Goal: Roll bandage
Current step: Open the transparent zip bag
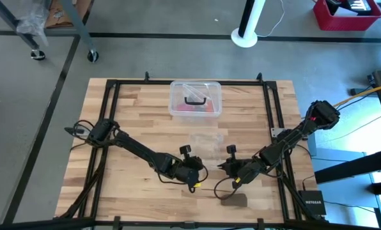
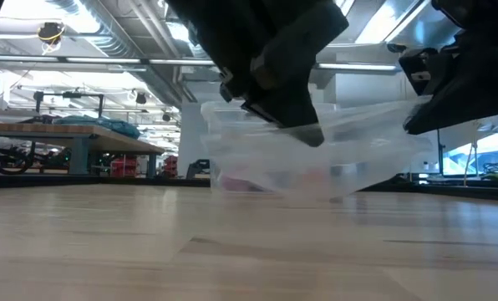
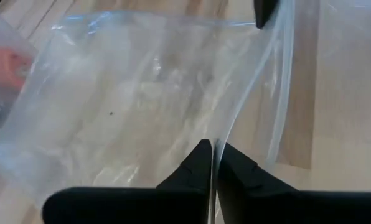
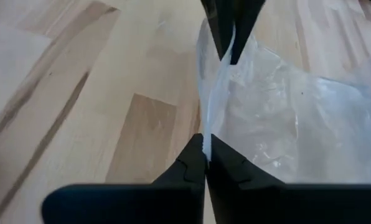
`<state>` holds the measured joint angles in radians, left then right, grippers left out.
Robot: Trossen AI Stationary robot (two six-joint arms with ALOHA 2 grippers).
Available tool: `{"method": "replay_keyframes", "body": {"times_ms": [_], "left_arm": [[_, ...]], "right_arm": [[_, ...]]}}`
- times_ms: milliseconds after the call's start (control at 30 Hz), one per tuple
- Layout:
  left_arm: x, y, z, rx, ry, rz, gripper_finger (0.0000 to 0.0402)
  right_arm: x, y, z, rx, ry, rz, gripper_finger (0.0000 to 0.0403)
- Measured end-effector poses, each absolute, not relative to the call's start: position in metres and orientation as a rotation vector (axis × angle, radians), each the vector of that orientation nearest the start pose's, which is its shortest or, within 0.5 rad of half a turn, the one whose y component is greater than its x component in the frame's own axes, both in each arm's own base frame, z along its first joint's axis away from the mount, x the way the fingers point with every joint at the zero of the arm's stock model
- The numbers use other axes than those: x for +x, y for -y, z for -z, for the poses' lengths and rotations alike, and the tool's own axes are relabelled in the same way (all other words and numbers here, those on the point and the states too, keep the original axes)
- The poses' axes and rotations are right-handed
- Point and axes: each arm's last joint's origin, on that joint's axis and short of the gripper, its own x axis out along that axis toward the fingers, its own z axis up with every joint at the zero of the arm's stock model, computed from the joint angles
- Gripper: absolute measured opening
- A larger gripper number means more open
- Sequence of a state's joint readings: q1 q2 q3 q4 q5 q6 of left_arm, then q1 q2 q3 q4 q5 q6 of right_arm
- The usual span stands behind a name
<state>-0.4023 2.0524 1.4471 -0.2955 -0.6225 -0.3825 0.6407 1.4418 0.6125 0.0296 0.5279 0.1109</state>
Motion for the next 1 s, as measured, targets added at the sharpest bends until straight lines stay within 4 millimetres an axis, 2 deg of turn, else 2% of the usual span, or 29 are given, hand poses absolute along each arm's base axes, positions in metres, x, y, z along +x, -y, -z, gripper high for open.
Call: {"method": "replay_keyframes", "body": {"times_ms": [133,233,333,433,500,600,733,900,1000], "left_arm": [[0.406,0.155,-0.178,0.078,-0.728,-0.352,0.0002],[0.407,0.156,-0.180,0.065,-0.717,-0.353,0.0002],[0.407,0.157,-0.180,0.046,-0.715,-0.362,0.0001],[0.408,0.158,-0.183,0.018,-0.699,-0.372,0.0001],[0.410,0.158,-0.186,-0.008,-0.686,-0.378,0.0001],[0.413,0.159,-0.192,-0.042,-0.662,-0.391,0.0001],[0.416,0.159,-0.199,-0.085,-0.632,-0.401,0.0001],[0.419,0.162,-0.207,-0.096,-0.612,-0.392,0.0001],[0.419,0.164,-0.211,-0.090,-0.607,-0.382,0.0001]], "right_arm": [[0.218,-0.144,-0.159,-0.246,-0.667,-0.034,0.0035],[0.216,-0.143,-0.163,-0.304,-0.750,-0.024,0.0070],[0.213,-0.142,-0.188,-0.405,-0.897,-0.005,0.0114],[0.212,-0.144,-0.220,-0.409,-1.022,-0.008,0.0153],[0.217,-0.149,-0.240,-0.343,-1.008,-0.042,0.0171],[0.230,-0.163,-0.255,-0.273,-0.845,-0.144,0.0184],[0.244,-0.182,-0.249,-0.359,-0.605,-0.243,0.0187],[0.254,-0.178,-0.221,-0.503,-0.636,-0.118,0.0188],[0.256,-0.178,-0.206,-0.545,-0.684,-0.112,0.0188]]}}
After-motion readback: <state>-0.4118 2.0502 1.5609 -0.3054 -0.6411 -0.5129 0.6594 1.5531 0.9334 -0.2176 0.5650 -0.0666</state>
